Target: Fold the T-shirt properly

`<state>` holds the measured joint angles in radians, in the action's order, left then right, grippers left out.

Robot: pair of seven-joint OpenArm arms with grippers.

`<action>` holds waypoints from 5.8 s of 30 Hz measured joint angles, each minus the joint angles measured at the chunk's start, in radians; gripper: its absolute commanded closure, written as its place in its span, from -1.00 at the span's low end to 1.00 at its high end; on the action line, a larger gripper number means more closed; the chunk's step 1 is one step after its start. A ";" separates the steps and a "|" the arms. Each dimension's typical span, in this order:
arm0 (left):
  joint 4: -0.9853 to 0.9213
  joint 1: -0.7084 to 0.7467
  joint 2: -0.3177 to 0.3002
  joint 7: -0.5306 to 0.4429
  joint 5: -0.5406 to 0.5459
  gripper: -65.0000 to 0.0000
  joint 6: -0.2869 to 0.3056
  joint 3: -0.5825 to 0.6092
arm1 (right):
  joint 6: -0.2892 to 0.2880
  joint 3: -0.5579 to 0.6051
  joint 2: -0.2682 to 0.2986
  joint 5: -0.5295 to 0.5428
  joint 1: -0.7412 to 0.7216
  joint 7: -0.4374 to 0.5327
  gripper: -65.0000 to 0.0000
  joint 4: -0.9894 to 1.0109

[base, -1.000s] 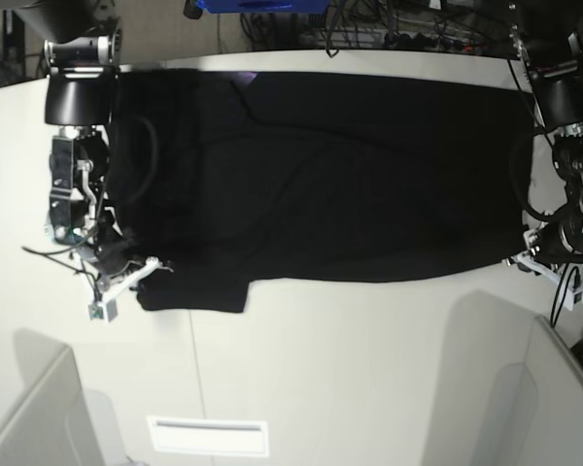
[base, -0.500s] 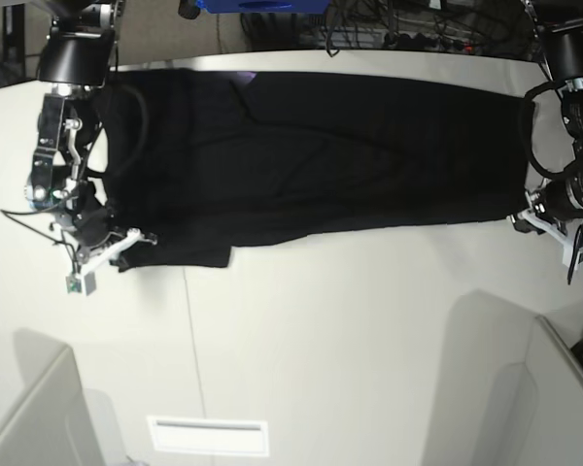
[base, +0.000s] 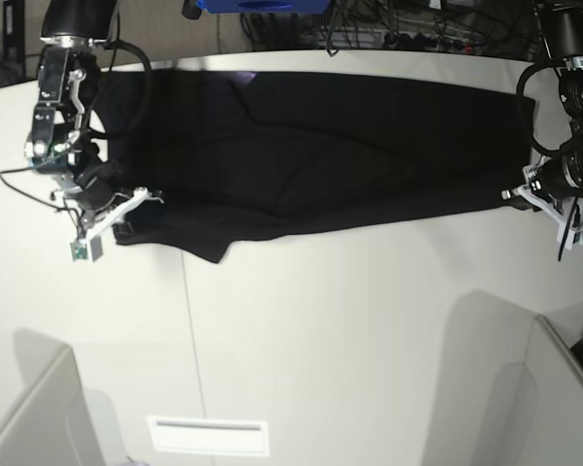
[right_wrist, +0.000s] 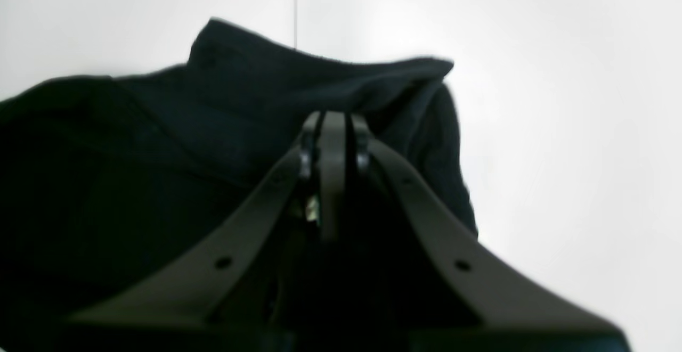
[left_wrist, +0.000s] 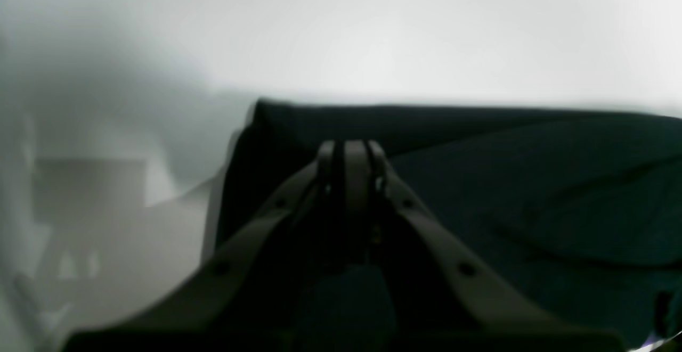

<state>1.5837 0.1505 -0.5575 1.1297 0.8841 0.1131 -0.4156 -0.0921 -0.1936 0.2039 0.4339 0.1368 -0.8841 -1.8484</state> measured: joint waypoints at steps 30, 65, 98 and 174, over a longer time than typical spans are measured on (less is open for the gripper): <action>0.019 0.099 -0.093 -0.005 0.007 1.00 -0.001 0.007 | 0.032 -0.084 -0.005 0.120 0.324 0.012 1.00 -0.155; 0.073 0.202 -0.041 -0.001 -0.155 1.00 0.000 0.011 | 0.034 -0.084 -0.011 0.120 0.377 0.008 1.00 -0.094; -0.064 0.227 0.227 0.000 -0.180 -0.80 0.576 -0.565 | -0.006 -0.140 -0.100 0.124 0.441 0.320 0.26 -0.148; 0.314 0.209 0.557 -0.232 -0.693 1.00 0.370 0.232 | -0.005 -0.063 -0.095 0.127 0.413 0.316 0.27 -0.148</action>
<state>1.8980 0.3599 -0.0002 0.8978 0.1913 0.4835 -0.1841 -0.0975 -0.2562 0.1093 0.5613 0.5495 -0.5678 -1.9961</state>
